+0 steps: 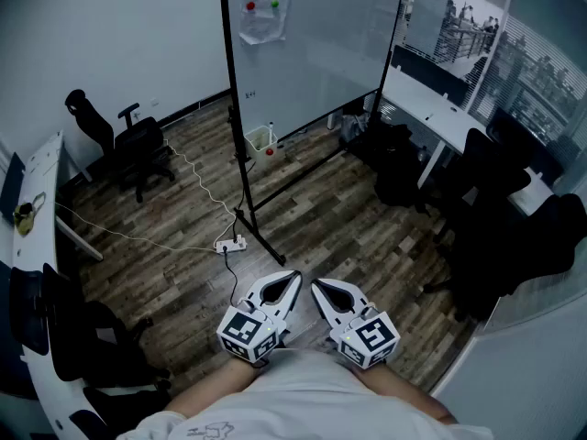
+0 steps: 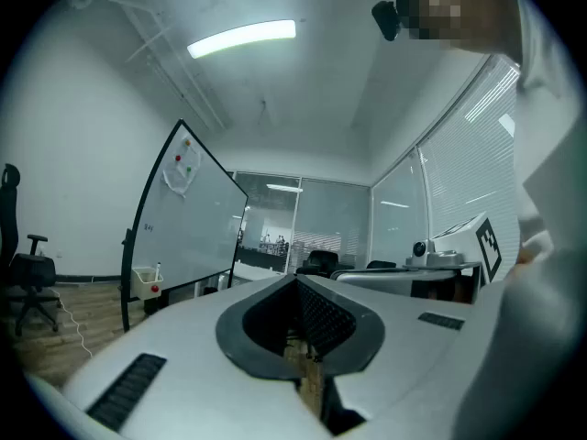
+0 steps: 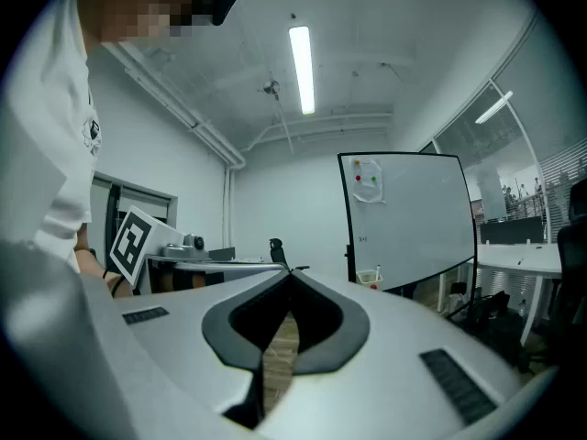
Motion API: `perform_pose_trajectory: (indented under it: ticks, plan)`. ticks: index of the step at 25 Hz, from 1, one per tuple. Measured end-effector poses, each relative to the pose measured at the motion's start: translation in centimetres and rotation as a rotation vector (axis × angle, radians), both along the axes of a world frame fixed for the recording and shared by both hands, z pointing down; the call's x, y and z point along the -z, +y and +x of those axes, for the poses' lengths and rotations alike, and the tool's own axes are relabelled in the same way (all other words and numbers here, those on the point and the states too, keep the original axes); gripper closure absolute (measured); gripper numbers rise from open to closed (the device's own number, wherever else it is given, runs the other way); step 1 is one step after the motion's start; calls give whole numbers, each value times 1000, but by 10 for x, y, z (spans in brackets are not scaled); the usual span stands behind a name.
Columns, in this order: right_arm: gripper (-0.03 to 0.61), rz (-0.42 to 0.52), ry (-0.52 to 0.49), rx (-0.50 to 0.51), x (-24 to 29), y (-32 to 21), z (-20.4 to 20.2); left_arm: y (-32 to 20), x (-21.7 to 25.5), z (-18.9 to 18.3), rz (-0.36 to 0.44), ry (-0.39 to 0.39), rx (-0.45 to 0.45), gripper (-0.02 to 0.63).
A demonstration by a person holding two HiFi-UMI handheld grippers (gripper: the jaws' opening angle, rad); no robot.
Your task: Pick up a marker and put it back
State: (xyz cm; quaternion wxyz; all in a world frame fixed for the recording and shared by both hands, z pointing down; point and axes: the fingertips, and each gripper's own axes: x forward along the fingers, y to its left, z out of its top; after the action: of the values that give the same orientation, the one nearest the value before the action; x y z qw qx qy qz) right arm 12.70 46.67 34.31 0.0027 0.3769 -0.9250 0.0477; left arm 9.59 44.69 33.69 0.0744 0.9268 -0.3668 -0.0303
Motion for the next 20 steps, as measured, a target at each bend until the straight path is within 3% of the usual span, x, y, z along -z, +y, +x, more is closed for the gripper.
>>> perform_pose_trajectory:
  ticks: [10,20]
  plan:
    - [566,-17,-17,23,-2,-8,-7,-5,-1,-4,-3,-3,7,609]
    - [566,-46,-48,41,-6,-49,-35,-43,-8,-38,-29,8,38,609]
